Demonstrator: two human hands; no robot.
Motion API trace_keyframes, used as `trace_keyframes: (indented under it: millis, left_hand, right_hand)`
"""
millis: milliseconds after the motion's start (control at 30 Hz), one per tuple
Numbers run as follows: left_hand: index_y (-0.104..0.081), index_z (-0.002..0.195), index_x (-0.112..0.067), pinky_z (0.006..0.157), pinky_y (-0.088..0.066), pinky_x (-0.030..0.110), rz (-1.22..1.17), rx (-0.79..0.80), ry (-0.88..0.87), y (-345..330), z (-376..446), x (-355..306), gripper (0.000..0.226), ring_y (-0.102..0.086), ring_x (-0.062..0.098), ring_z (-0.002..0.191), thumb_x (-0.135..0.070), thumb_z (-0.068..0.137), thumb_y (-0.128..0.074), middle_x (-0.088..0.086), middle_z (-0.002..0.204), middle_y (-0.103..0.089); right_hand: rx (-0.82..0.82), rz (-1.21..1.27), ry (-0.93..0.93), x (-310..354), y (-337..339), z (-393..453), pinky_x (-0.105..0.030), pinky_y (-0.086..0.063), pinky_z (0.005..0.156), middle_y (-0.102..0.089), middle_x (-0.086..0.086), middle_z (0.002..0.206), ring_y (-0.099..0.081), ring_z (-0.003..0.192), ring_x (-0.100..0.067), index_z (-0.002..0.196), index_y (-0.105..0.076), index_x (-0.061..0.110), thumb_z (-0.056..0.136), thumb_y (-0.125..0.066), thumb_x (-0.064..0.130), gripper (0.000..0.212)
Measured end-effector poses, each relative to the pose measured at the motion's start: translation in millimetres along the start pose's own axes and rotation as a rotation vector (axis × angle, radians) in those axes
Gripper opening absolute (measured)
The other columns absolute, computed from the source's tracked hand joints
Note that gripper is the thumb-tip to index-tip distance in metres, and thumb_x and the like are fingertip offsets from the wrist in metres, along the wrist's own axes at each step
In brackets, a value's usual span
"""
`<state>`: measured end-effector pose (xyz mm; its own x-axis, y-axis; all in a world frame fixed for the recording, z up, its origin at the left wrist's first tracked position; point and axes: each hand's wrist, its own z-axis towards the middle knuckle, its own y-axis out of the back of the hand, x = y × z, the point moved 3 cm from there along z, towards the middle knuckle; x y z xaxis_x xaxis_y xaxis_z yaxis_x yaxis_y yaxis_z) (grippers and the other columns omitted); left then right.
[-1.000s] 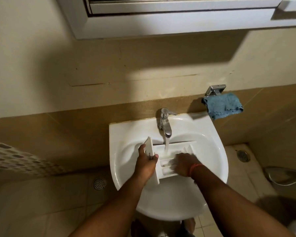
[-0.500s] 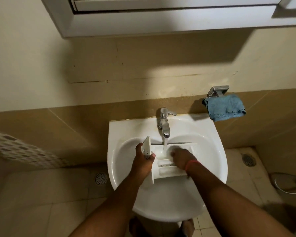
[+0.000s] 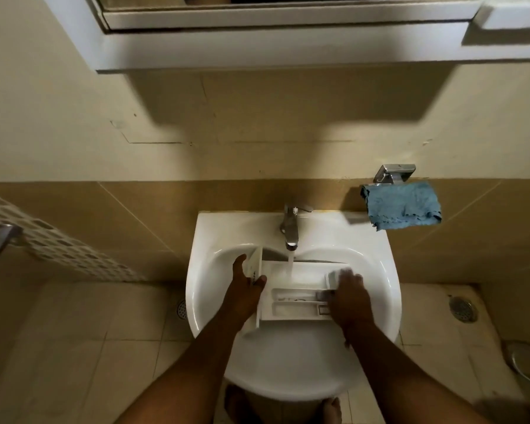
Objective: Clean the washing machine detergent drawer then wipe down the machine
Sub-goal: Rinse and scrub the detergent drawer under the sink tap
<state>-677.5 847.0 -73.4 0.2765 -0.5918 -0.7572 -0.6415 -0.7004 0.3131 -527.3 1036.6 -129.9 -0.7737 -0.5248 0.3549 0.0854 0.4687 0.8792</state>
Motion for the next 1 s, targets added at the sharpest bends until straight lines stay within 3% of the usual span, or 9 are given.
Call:
trace_keyframes:
  millis: [133,233,433,533,700,800,867,933,1000]
  left_hand:
    - [-0.009,0.151,-0.038,0.090,-0.054,0.044,0.016,-0.001,0.014,-2,-1,-1,0.076,-0.059,0.030,0.110,-0.028,0.096,-0.060,0.016,0.128,-0.055]
    - [-0.008,0.151,-0.040,0.088,-0.054,0.042,0.022,0.005,0.008,-2,-1,-1,0.076,-0.059,0.029,0.110,-0.029,0.096,-0.059,0.015,0.130,-0.056]
    - [-0.007,0.151,-0.038,0.093,-0.052,0.046,0.021,0.019,0.013,0,-1,-3,0.076,-0.058,0.028,0.110,-0.028,0.096,-0.059,0.014,0.128,-0.055]
    - [-0.008,0.151,-0.037,0.095,-0.050,0.045,0.008,0.030,0.007,-1,0,-2,0.075,-0.057,0.025,0.106,-0.026,0.097,-0.058,0.014,0.128,-0.055]
    - [-0.008,0.152,-0.036,0.098,-0.050,0.047,0.058,0.026,-0.017,-2,0,-1,0.077,-0.057,0.029,0.116,-0.028,0.096,-0.059,0.015,0.135,-0.052]
    - [-0.007,0.152,-0.038,0.104,-0.045,0.051,0.072,0.048,-0.019,-1,0,-3,0.077,-0.054,0.030,0.120,-0.030,0.095,-0.060,0.013,0.138,-0.050]
    - [-0.007,0.152,-0.038,0.107,-0.042,0.053,0.090,0.039,-0.023,1,0,-3,0.078,-0.052,0.030,0.124,-0.031,0.095,-0.060,0.011,0.141,-0.048]
    - [-0.007,0.152,-0.038,0.108,-0.041,0.051,0.096,0.039,-0.029,2,2,-1,0.078,-0.049,0.030,0.128,-0.032,0.095,-0.060,0.009,0.145,-0.044]
    - [-0.006,0.153,-0.036,0.105,-0.042,0.046,0.076,0.064,-0.039,3,3,0,0.079,-0.048,0.030,0.129,-0.031,0.095,-0.060,0.009,0.147,-0.042]
  right_hand:
    - [-0.025,-0.070,0.212,38,-9,-6,-0.045,-0.031,0.113,-0.028,-0.024,0.154,-0.030,0.141,-0.040,0.152,-0.028,0.011,0.085,-0.057,0.019,0.073]
    - [-0.016,-0.091,0.433,74,-13,-19,-0.047,-0.018,0.120,-0.017,-0.008,0.162,-0.017,0.149,-0.028,0.152,-0.031,0.020,0.085,-0.050,0.009,0.070]
    - [0.000,0.012,0.043,1,9,12,-0.040,-0.035,0.112,-0.038,-0.014,0.152,-0.044,0.132,-0.033,0.138,-0.047,0.006,0.073,-0.078,0.031,0.076]
    - [0.001,0.024,0.109,16,6,14,-0.036,-0.030,0.115,-0.041,-0.021,0.145,-0.038,0.135,-0.034,0.137,-0.046,0.002,0.071,-0.079,0.025,0.077]
    - [0.049,0.175,0.435,93,-15,-18,-0.041,-0.033,0.116,-0.039,-0.014,0.150,-0.038,0.138,-0.031,0.150,-0.035,0.012,0.084,-0.057,-0.001,0.070]
    - [-0.041,0.137,0.296,82,-7,-5,-0.037,-0.035,0.113,-0.049,-0.012,0.143,-0.045,0.133,-0.029,0.143,-0.045,0.014,0.081,-0.060,0.001,0.065]
    - [-0.054,0.309,0.056,77,-2,4,-0.031,-0.032,0.114,-0.052,-0.009,0.141,-0.046,0.132,-0.027,0.138,-0.050,0.010,0.083,-0.054,-0.002,0.056]
    - [-0.039,0.793,-0.200,86,-1,9,-0.030,-0.040,0.107,-0.060,-0.011,0.130,-0.055,0.123,-0.026,0.129,-0.059,0.007,0.091,-0.047,-0.004,0.042]
    - [0.110,1.339,-0.339,114,-6,10,-0.027,-0.054,0.084,-0.063,-0.017,0.111,-0.067,0.096,-0.023,0.113,-0.063,0.003,0.096,-0.043,-0.003,0.027]
